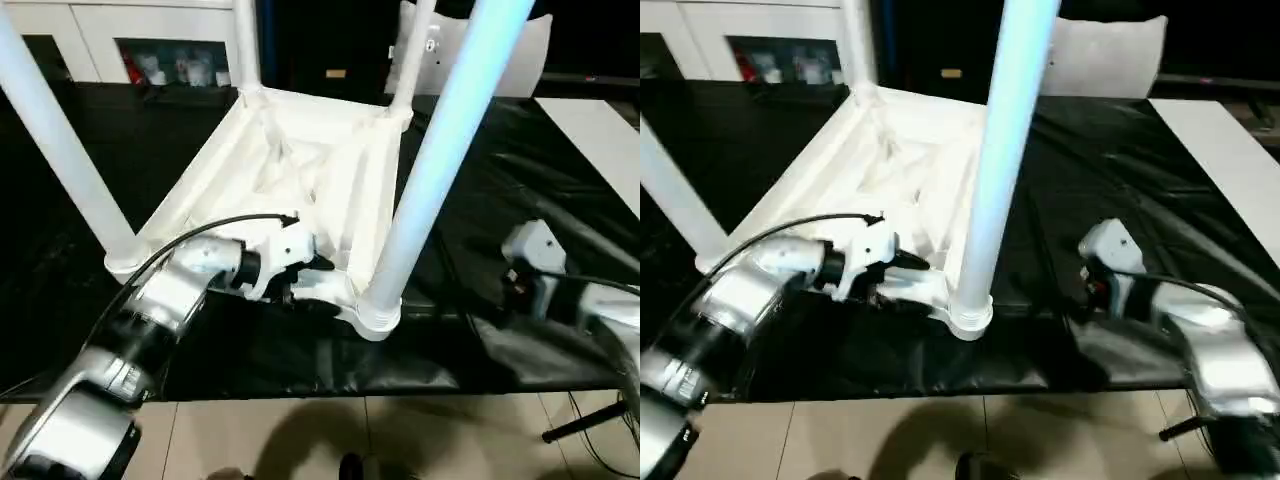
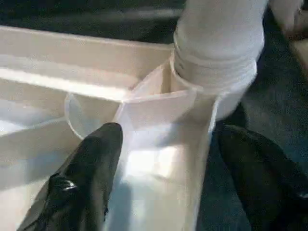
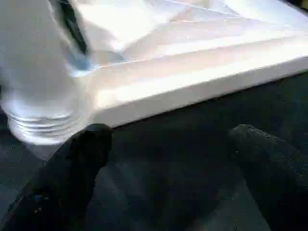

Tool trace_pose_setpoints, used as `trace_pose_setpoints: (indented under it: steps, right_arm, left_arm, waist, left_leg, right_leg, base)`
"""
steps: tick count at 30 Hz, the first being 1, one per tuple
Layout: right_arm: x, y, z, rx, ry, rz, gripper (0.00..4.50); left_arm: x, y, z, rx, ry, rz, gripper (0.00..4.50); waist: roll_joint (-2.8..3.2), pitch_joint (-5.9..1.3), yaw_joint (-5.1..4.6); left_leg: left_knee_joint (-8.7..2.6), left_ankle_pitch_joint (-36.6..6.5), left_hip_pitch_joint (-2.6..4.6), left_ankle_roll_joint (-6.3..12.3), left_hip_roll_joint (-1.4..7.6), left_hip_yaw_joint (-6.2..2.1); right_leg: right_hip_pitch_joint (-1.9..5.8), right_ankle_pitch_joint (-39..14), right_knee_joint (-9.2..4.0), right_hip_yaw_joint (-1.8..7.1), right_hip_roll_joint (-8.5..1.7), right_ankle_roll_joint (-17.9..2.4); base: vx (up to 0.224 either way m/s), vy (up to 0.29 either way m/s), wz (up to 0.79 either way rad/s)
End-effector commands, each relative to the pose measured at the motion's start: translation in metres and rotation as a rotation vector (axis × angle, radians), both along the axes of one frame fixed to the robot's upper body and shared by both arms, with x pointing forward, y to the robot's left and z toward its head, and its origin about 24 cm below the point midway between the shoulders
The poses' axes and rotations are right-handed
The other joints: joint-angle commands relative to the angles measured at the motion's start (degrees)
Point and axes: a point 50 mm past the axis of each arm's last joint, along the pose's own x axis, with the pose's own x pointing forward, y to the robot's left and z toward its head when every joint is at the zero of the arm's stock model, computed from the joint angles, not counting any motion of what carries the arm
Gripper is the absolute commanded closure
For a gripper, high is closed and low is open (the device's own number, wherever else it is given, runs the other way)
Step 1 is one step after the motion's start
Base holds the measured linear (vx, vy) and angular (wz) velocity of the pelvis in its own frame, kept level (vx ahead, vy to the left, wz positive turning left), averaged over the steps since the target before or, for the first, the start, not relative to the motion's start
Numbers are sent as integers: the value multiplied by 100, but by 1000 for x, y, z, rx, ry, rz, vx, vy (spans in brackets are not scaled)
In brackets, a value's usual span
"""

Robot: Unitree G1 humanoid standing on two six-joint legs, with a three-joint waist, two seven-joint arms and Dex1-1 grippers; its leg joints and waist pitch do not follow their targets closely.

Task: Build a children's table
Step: Rotate table base

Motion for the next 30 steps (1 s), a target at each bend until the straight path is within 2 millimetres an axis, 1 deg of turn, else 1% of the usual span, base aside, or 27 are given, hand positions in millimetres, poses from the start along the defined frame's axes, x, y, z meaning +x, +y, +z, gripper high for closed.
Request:
trace_pose_setpoints:
  steps: [1,4,6,7,8,9,13,15,16,18,19,20,21,22,23,25,27,29,30]
  right_arm:
    - [-4,2,6,15,17,44,0]
    - [-13,6,7,49,91,128,0]
    - [-17,6,9,53,113,156,0]
    - [-19,6,9,51,125,169,0]
    - [-21,6,10,47,134,179,0]
    - [-22,6,11,44,138,185,0]
    - [-18,5,8,53,157,190,0]
    - [-16,6,5,60,173,199,0]
    - [-15,6,3,65,189,207,0]
    - [-13,8,-2,67,207,214,0]
    - [-12,9,-4,66,212,214,0]
    - [-12,11,-6,65,216,215,0]
    - [-11,12,-7,67,220,217,0]
    - [-11,12,-7,67,220,217,0]
    - [-11,13,-8,67,224,221,0]
    - [-11,15,-9,68,227,225,0]
    - [-11,16,-8,71,226,229,0]
    - [-10,17,-6,72,221,235,0]
    - [-11,18,-3,72,217,239,0]
  left_arm:
    - [0,1,-2,22,7,-34,126]
    - [3,-1,-1,7,15,-64,147]
    - [4,-2,-1,4,21,-79,166]
    - [4,-2,0,0,23,-85,172]
    - [5,-3,-1,-1,24,-86,178]
    - [5,-4,-1,-4,22,-89,186]
    - [6,-7,-1,-36,49,-98,229]
    - [6,-9,-1,-42,59,-106,237]
    - [7,-9,-1,-37,63,-112,253]
    - [7,-8,-3,-6,58,-120,270]
    - [8,-8,-4,6,54,-123,279]
    - [9,-7,-5,20,50,-117,279]
    - [9,-7,-6,28,47,-118,298]
    - [9,-7,-6,28,47,-118,298]
    - [10,-7,-7,39,44,-115,310]
    - [11,-7,-9,64,47,-118,314]
    - [11,-6,-11,94,45,-123,345]
    - [12,-5,-12,116,42,-129,355]
    - [12,-5,-13,125,41,-132,364]
  waist:
    - [4,-397,51]
    - [1,-375,75]
    - [-7,-373,125]
    - [-7,-373,125]
    - [-12,-375,149]
    - [-14,-377,159]
    - [-23,-372,167]
    - [-29,-372,166]
    - [-35,-370,168]
    - [-24,-370,160]
    - [-32,-367,148]
    - [-26,-372,157]
    - [-19,-380,158]
    - [-21,-383,161]
    - [-5,-386,162]
    - [-3,-391,162]
    - [-2,-380,165]
    - [-3,-367,174]
    - [12,-361,180]
  left_leg:
    - [-394,-158,-93,737,192,-9]
    - [-397,-246,-84,734,177,3]
    - [-408,-253,-74,701,204,-3]
    - [-408,-253,-74,701,204,-3]
    - [-406,-256,-73,688,206,-5]
    - [-410,-237,-69,680,211,-9]
    - [-406,-250,-81,643,199,-5]
    - [-407,-215,-92,635,188,-6]
    - [-402,-226,-93,642,187,-5]
    - [-406,-226,-94,647,183,-12]
    - [-407,-243,-95,653,181,-12]
    - [-403,-223,-86,650,185,-11]
    - [-403,-157,-90,657,187,-16]
    - [-403,-128,-93,660,193,-19]
    - [-404,-107,-93,664,197,-24]
    - [-408,-81,-86,684,218,-23]
    - [-413,-155,-81,671,212,-20]
    - [-419,-279,-77,625,207,-17]
    - [-425,-348,-69,592,207,-16]
  right_leg:
    - [517,-1050,-419,266,-420,-1256]
    - [503,-1242,-468,261,-404,-1252]
    - [493,-1316,-464,260,-421,-1216]
    - [493,-1316,-464,260,-421,-1216]
    - [502,-1341,-462,265,-422,-1193]
    - [493,-1328,-454,261,-427,-1184]
    - [489,-1421,-472,255,-439,-1170]
    - [497,-1449,-477,256,-440,-1157]
    - [496,-1490,-484,255,-447,-1151]
    - [494,-1536,-488,242,-436,-1130]
    - [486,-1564,-499,238,-433,-1110]
    - [487,-1524,-497,242,-431,-1094]
    - [495,-1381,-477,242,-432,-1123]
    - [501,-1300,-467,245,-437,-1143]
    - [502,-1230,-458,243,-438,-1168]
    - [500,-1013,-440,244,-447,-1280]
    - [501,-1089,-453,238,-445,-1286]
    - [506,-1341,-485,243,-458,-1231]
    - [499,-1501,-502,243,-460,-1190]
  base:
    - [0,0,0]
    - [0,0,0]
    - [0,0,0]
    - [0,0,0]
    - [0,0,0]
    - [0,0,0]
    - [0,0,0]
    - [0,0,0]
    - [0,0,0]
    - [0,0,0]
    - [0,0,0]
    - [0,0,0]
    - [0,0,0]
    - [0,0,0]
    - [0,0,0]
    - [0,0,0]
    - [0,0,0]
    - [0,0,0]
    - [0,0,0]
